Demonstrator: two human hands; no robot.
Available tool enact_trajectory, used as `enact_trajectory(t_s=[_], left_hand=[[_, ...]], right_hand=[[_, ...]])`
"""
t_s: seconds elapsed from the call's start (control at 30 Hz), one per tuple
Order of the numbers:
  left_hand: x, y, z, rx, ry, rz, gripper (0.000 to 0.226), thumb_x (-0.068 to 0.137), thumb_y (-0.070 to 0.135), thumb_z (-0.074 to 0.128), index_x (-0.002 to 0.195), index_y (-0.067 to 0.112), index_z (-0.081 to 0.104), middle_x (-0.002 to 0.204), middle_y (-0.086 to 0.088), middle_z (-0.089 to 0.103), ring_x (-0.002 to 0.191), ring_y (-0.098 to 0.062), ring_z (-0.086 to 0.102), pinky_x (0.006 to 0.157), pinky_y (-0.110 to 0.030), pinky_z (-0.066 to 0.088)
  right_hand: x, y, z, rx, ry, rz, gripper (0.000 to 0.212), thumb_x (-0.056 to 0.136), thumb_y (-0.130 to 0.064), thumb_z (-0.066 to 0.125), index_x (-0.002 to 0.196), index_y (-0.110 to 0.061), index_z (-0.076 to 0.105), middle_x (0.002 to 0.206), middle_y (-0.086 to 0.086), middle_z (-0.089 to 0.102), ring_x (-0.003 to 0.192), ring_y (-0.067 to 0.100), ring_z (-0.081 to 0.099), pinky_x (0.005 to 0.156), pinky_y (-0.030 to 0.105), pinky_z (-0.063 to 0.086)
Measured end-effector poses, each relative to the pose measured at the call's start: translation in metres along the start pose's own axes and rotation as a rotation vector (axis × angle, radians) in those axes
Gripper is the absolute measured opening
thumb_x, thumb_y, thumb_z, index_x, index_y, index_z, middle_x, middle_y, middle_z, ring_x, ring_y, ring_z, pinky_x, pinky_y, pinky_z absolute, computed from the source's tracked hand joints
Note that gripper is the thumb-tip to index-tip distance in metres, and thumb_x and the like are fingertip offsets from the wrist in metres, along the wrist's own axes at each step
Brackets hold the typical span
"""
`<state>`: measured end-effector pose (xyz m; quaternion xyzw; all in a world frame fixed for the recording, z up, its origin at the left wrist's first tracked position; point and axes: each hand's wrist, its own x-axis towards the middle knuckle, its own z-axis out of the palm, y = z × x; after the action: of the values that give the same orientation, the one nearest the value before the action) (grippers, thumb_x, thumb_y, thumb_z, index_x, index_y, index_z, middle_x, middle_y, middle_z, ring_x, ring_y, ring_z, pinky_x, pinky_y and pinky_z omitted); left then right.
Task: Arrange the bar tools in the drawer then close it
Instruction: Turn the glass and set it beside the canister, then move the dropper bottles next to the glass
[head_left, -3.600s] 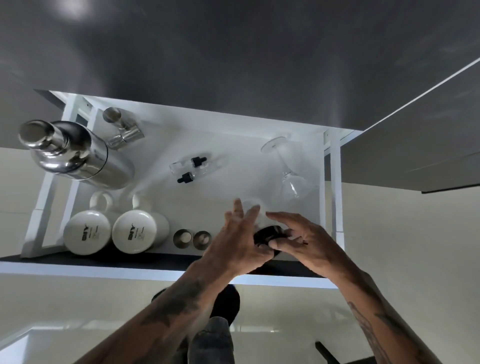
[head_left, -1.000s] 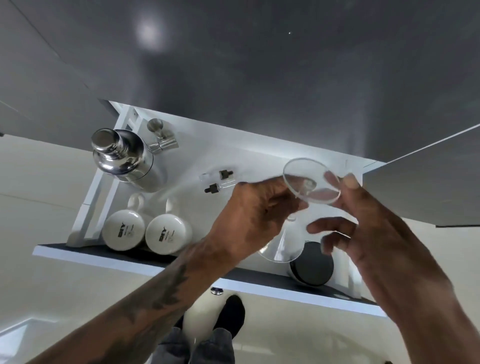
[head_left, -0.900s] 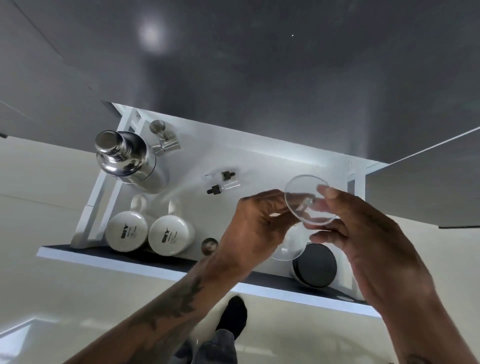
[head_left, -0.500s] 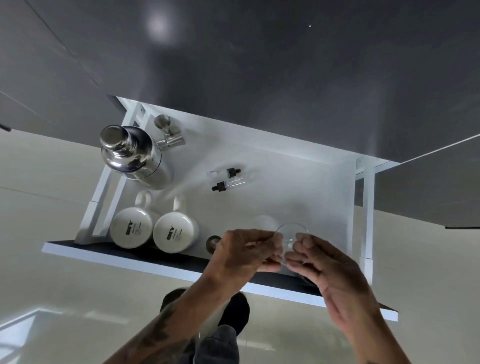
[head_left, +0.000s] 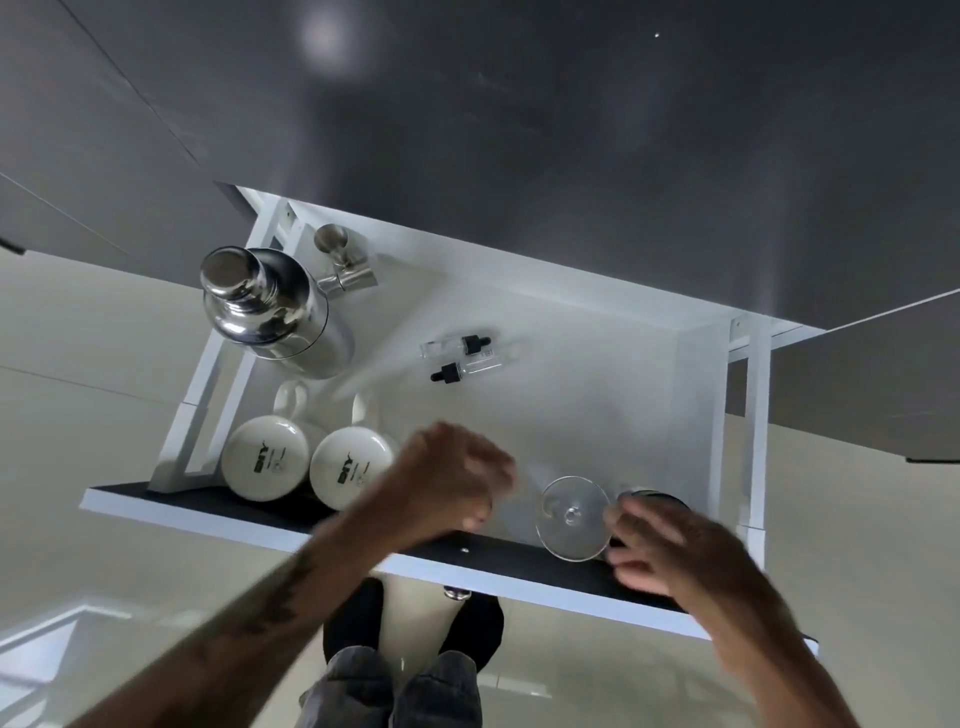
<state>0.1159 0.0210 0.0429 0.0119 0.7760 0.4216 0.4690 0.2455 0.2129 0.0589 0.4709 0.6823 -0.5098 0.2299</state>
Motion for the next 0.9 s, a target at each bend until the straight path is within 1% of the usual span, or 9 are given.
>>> enact_trajectory(t_s=[0.07, 0.13, 0.2, 0.33, 0.47, 0.6, 0.73, 0.8, 0.9], left_hand=[[0.023, 0.007, -0.030, 0.276, 0.292, 0.146, 0.015, 0.084, 0.021, 0.064, 0.093, 0.021, 0.076, 0.088, 0.000, 0.077, 0.078, -0.021, 0.073, 0.072, -0.029, 0.060], [0.059, 0.011, -0.050, 0.506, 0.459, 0.325, 0.024, 0.084, 0.022, 0.057, 0.101, 0.020, 0.074, 0.102, -0.004, 0.072, 0.091, -0.022, 0.068, 0.080, -0.031, 0.056], [0.098, 0.011, -0.057, 0.760, 0.419, 0.379, 0.033, 0.085, 0.017, 0.056, 0.116, 0.013, 0.066, 0.116, -0.010, 0.062, 0.107, -0.028, 0.058, 0.085, -0.037, 0.051], [0.153, 0.001, -0.059, 1.123, 0.213, 0.226, 0.046, 0.087, 0.017, 0.059, 0.131, 0.007, 0.054, 0.127, -0.016, 0.050, 0.117, -0.033, 0.049, 0.093, -0.043, 0.048], [0.170, -0.013, -0.062, 1.086, 0.191, 0.249, 0.043, 0.087, 0.015, 0.060, 0.129, 0.010, 0.056, 0.125, -0.014, 0.051, 0.114, -0.032, 0.054, 0.089, -0.037, 0.046], [0.162, -0.012, -0.061, 0.954, 0.245, 0.266, 0.036, 0.082, 0.018, 0.063, 0.117, 0.009, 0.062, 0.112, -0.013, 0.062, 0.100, -0.033, 0.061, 0.075, -0.033, 0.045], [0.138, -0.003, -0.044, 0.561, 0.300, 0.250, 0.036, 0.076, 0.022, 0.068, 0.110, 0.013, 0.061, 0.107, -0.006, 0.066, 0.094, -0.028, 0.062, 0.071, -0.030, 0.049], [0.127, 0.001, -0.022, 0.360, 0.232, 0.297, 0.030, 0.075, 0.019, 0.068, 0.105, 0.016, 0.060, 0.104, -0.003, 0.065, 0.091, -0.024, 0.063, 0.067, -0.029, 0.051], [0.119, 0.004, 0.018, 0.282, 0.054, 0.412, 0.024, 0.076, 0.015, 0.072, 0.096, 0.020, 0.060, 0.098, 0.000, 0.068, 0.092, -0.020, 0.066, 0.078, -0.038, 0.057]], right_hand=[[0.011, -0.026, -0.009, -0.166, 0.185, -0.153, 0.013, 0.083, -0.036, 0.070, 0.096, -0.036, 0.071, 0.084, -0.001, 0.079, 0.082, 0.021, 0.076, 0.089, 0.043, 0.058], [0.038, -0.059, -0.001, -0.156, 0.217, -0.326, 0.014, 0.084, -0.032, 0.067, 0.098, -0.033, 0.072, 0.091, -0.003, 0.077, 0.085, 0.019, 0.075, 0.087, 0.040, 0.058], [0.079, -0.088, 0.022, -0.044, 0.027, -0.331, 0.023, 0.085, -0.024, 0.068, 0.108, -0.024, 0.070, 0.103, 0.006, 0.076, 0.089, 0.026, 0.075, 0.084, 0.040, 0.060], [0.142, -0.120, 0.078, 0.001, -0.382, 0.073, 0.067, 0.086, -0.030, 0.072, 0.141, -0.006, 0.042, 0.134, 0.032, 0.052, 0.101, 0.045, 0.069, 0.083, 0.044, 0.059], [0.164, -0.129, 0.109, 0.025, -0.346, 0.095, 0.058, 0.088, -0.020, 0.072, 0.135, 0.000, 0.046, 0.129, 0.035, 0.056, 0.102, 0.047, 0.068, 0.083, 0.048, 0.059], [0.163, -0.127, 0.110, 0.068, -0.331, 0.085, 0.046, 0.093, -0.007, 0.062, 0.134, 0.005, 0.046, 0.129, 0.032, 0.055, 0.101, 0.043, 0.068, 0.087, 0.045, 0.058], [0.155, -0.103, 0.069, 0.343, -0.200, 0.086, 0.024, 0.093, -0.013, 0.057, 0.114, -0.001, 0.057, 0.115, 0.022, 0.054, 0.087, 0.040, 0.070, 0.078, 0.045, 0.060], [0.145, -0.084, 0.034, 0.462, -0.159, 0.144, 0.022, 0.093, -0.015, 0.060, 0.112, -0.005, 0.061, 0.107, 0.018, 0.052, 0.082, 0.037, 0.067, 0.063, 0.036, 0.060], [0.131, -0.057, -0.008, 0.200, -0.153, 0.171, 0.008, 0.086, -0.011, 0.070, 0.092, -0.010, 0.064, 0.104, 0.015, 0.056, 0.082, 0.026, 0.058, 0.049, 0.022, 0.055]])
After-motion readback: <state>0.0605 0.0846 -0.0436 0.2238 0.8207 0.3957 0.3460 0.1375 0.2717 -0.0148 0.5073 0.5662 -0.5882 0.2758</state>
